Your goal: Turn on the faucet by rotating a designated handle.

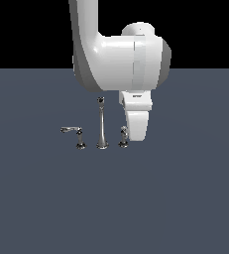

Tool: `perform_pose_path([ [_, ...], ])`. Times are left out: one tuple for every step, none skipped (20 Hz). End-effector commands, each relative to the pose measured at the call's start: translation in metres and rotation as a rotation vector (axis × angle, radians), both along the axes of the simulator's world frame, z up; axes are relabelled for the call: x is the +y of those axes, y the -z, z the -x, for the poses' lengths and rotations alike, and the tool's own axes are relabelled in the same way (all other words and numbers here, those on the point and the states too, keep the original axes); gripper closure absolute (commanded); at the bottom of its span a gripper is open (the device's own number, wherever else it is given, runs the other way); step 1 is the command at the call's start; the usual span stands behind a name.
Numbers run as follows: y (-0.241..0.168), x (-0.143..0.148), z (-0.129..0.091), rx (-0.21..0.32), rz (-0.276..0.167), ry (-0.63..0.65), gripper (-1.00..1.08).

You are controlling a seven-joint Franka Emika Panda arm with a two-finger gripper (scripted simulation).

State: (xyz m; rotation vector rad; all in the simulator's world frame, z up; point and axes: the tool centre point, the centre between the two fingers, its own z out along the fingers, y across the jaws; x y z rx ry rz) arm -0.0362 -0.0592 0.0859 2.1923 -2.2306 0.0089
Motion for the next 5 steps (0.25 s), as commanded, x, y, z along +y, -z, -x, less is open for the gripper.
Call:
perform_pose_path([
  [0.0, 0.047, -0.009, -0.006, -0.012, -0.061, 1.08],
  [0.0, 0.054, -0.01, -0.006, -0.013, -0.064, 1.08],
  [0.0, 0.06, -0.011, -0.006, -0.013, -0.067, 1.08],
  [0.0, 0.066, -0.012, -0.006, -0.014, -0.07, 1.08],
  [0.0, 0.066, -0.012, -0.006, -0.014, -0.07, 1.08],
])
